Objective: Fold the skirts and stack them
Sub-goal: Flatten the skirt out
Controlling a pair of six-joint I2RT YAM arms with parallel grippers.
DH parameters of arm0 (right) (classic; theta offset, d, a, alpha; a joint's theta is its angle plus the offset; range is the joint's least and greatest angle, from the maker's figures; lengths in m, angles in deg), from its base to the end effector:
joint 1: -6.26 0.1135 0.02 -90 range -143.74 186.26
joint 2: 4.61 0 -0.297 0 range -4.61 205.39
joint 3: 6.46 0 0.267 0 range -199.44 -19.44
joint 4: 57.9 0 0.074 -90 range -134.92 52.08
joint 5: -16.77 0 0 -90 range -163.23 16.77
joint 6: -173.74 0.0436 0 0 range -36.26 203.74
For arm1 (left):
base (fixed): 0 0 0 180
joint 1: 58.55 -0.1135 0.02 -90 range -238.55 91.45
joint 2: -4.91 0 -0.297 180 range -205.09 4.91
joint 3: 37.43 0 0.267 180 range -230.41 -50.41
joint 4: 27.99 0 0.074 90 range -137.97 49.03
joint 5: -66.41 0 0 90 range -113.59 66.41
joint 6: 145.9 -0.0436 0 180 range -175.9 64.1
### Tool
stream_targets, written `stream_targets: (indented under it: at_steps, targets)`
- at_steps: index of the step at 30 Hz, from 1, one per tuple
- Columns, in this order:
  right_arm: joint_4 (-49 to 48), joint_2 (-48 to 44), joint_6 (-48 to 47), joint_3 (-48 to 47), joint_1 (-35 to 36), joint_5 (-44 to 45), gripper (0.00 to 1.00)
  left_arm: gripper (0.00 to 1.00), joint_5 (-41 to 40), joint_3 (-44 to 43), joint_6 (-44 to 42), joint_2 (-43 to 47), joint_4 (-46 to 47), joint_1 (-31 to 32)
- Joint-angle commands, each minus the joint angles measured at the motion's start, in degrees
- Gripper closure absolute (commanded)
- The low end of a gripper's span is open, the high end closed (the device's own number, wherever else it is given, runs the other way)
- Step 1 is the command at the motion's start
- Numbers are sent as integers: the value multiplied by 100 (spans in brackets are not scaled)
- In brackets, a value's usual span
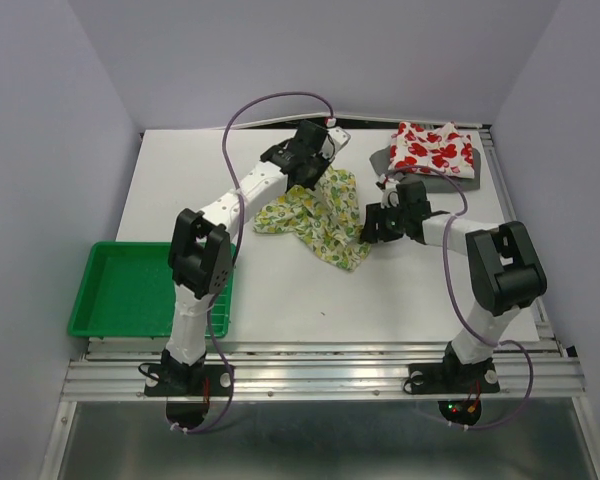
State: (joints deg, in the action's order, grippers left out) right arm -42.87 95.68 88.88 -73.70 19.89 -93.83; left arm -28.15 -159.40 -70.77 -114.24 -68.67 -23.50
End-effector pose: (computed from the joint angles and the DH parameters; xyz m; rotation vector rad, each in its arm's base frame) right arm 0.3594 0.1029 0.1747 -0.3464 2.3958 0.5838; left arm 0.4310 -0.2981 0.3139 0.9019 2.0407 -0.1038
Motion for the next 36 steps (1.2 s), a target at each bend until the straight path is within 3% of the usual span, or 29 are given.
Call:
stream_targets:
  at_steps: [1,5,6,7,13,19,26,32,36]
  targets:
    - [-502,210,3,-102,271,82,43,100,104,-518,37,94,-95,-147]
    - [-373,473,57,-277,272,504,67,100,192,-676,142,155,-165,-314]
    - [-284,543,39,-400,272,678,90,100,209,-746,160,182,-209,-349]
    - [-223,509,74,-436,272,828,99,100,210,-764,160,208,-235,-384]
    - [664,-307,-425,-769,272,1654,99,100,-229,-799,-181,796,-411,-595]
    - [1578,-1607,-1208,-1674,158,3024,99,100,-923,-396,-823,1832,-315,-604]
    - [2027,-1838,-1973,-2887,158,3984,99,100,-1495,-140,-1018,2518,-121,-604]
    - [2616,-2259,-2421,-3161,158,3450,99,100,-1285,263,-965,3230,-315,-604]
    - [3275,-2672,-2956,-3144,158,3010,99,100,-925,991,-807,3960,-349,-604]
